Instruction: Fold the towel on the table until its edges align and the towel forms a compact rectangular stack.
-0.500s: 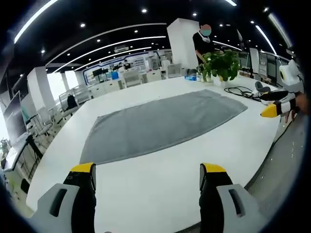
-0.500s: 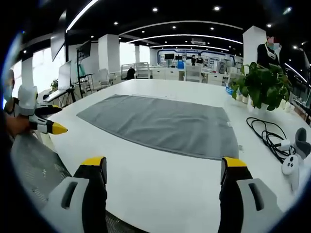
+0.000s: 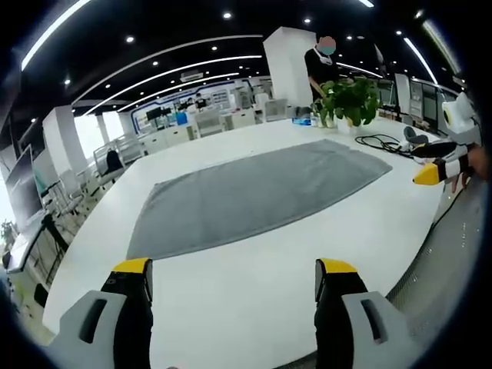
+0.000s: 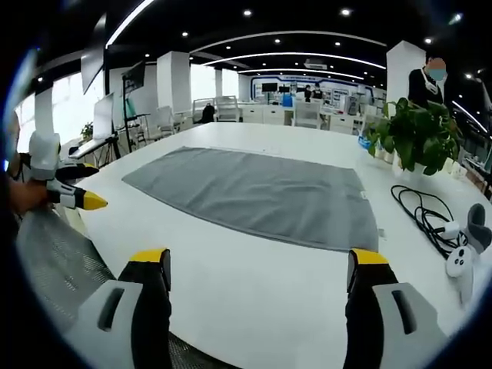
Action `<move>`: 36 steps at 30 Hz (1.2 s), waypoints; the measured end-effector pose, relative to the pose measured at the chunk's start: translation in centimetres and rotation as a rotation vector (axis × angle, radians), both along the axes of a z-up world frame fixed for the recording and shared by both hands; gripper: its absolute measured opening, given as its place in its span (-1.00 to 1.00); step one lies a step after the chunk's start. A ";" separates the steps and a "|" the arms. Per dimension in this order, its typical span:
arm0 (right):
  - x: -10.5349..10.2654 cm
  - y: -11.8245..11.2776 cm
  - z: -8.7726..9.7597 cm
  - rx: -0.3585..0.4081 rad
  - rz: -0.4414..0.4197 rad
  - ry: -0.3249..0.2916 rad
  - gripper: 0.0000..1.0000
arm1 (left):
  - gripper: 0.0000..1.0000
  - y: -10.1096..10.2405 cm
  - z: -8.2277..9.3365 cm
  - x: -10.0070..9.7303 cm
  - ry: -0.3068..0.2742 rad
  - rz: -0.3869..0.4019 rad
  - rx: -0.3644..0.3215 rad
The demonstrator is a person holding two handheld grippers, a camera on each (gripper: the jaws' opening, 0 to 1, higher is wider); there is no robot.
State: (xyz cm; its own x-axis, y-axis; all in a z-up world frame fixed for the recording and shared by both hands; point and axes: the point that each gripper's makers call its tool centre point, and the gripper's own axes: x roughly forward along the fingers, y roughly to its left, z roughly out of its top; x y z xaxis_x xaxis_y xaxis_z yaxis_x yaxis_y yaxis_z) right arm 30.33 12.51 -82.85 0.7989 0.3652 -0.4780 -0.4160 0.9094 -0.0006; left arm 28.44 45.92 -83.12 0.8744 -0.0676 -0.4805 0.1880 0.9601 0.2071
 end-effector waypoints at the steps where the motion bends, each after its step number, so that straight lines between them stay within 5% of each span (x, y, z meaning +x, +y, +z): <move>1: 0.0 0.0 0.0 0.000 0.000 0.000 0.92 | 0.78 0.0 0.0 0.0 -0.002 0.001 -0.001; 36: 0.1 -0.9 0.5 -0.018 -0.026 -0.024 0.83 | 0.75 -0.3 0.0 0.0 -0.003 -0.002 -0.026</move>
State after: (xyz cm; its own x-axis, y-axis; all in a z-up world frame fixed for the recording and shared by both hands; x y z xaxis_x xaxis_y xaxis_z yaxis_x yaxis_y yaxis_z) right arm 30.38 11.64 -82.31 0.8194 0.3357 -0.4647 -0.3920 0.9196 -0.0268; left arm 28.43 45.61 -83.16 0.8758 -0.0820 -0.4758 0.1896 0.9647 0.1828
